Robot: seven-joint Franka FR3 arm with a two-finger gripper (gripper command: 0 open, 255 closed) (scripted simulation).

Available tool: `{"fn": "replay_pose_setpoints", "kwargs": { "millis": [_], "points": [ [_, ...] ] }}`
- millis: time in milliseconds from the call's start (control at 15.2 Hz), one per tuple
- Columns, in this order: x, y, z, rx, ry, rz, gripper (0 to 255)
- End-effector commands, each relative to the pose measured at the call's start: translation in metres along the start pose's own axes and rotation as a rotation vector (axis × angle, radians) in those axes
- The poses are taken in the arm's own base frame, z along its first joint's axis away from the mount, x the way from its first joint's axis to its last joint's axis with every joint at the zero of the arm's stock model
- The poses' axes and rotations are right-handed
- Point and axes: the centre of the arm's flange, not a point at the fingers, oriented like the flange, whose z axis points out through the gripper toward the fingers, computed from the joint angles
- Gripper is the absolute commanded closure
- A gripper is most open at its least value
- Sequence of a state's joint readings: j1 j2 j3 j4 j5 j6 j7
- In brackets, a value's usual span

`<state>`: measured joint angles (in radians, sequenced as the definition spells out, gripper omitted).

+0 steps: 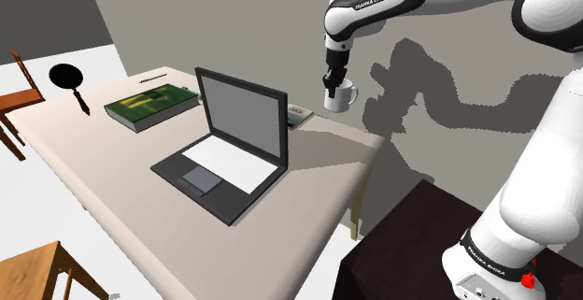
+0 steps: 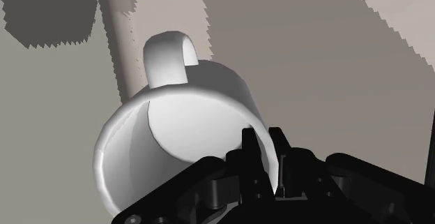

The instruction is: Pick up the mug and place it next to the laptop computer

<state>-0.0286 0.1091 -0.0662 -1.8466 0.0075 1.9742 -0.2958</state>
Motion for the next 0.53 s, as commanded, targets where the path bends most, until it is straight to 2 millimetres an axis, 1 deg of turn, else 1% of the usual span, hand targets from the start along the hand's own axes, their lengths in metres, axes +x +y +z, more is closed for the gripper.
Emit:
{"fn": "replay_pose_setpoints", "kwargs": {
  "millis": [0,462],
  "points": [
    [0.001,0.001,-0.011,0.0,0.0,0.0,255],
    [0.002,0.001,-0.048,0.0,0.0,0.0,255]
  ]
}}
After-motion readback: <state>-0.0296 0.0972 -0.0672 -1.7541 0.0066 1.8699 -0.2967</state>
